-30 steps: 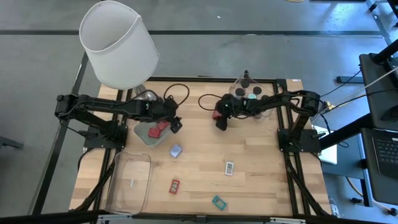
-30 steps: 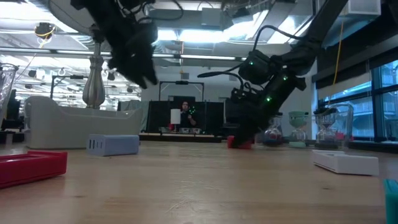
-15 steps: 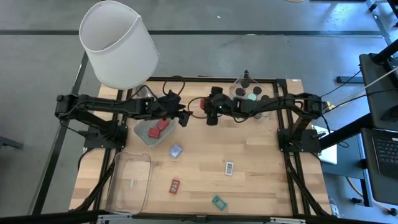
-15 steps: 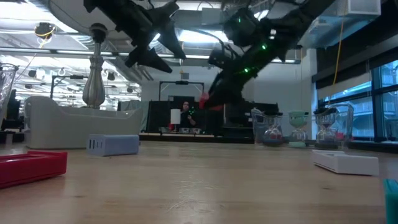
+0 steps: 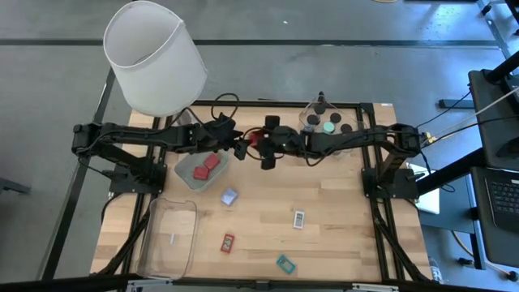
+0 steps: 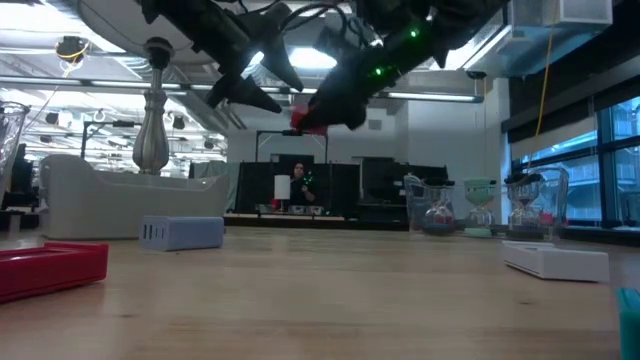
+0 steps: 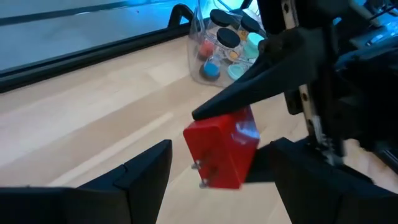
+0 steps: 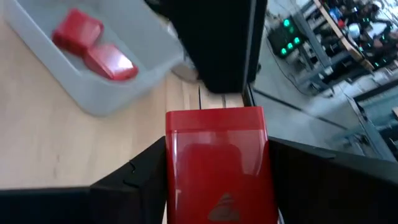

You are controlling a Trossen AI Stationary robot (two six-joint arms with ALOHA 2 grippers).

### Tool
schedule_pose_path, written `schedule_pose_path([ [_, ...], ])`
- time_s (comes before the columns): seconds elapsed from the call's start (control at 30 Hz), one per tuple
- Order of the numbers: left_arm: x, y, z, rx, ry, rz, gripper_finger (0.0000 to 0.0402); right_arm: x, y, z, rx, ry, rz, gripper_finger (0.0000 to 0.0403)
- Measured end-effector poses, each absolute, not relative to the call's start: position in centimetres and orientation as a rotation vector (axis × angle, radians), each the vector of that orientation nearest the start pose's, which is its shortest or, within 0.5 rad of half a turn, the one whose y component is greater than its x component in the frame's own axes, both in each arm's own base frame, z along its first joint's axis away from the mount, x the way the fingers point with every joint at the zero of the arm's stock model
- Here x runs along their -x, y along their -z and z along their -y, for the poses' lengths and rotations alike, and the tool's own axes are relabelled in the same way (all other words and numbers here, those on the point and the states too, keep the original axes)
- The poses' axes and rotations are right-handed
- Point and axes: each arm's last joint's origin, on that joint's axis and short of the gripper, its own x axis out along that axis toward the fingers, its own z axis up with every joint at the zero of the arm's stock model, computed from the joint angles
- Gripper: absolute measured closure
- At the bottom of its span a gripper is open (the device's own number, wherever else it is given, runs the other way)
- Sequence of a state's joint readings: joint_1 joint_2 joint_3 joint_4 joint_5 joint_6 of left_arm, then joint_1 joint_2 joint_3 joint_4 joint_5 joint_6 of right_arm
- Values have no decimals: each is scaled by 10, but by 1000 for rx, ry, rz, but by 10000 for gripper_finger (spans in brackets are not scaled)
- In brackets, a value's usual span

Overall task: Pick & Place Office items
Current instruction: Put the red charger adapter into the gray bin

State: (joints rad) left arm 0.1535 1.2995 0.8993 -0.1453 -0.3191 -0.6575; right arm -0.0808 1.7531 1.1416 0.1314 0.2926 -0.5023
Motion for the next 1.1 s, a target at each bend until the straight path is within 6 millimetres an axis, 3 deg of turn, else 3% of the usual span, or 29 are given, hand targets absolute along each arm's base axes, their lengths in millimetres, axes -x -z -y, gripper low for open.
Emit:
schedule_pose_path([
  [0.57,-277,-270,-50,667,-566,-360,141,-395,-251,39,566,200,-482,192],
  [0.93,-278,-270,-50,718,-553,-342,251,-395,-252,37,589,202,-486,192],
  [1.1,-278,-271,-50,738,-553,-333,272,-395,-252,33,598,223,-493,172],
])
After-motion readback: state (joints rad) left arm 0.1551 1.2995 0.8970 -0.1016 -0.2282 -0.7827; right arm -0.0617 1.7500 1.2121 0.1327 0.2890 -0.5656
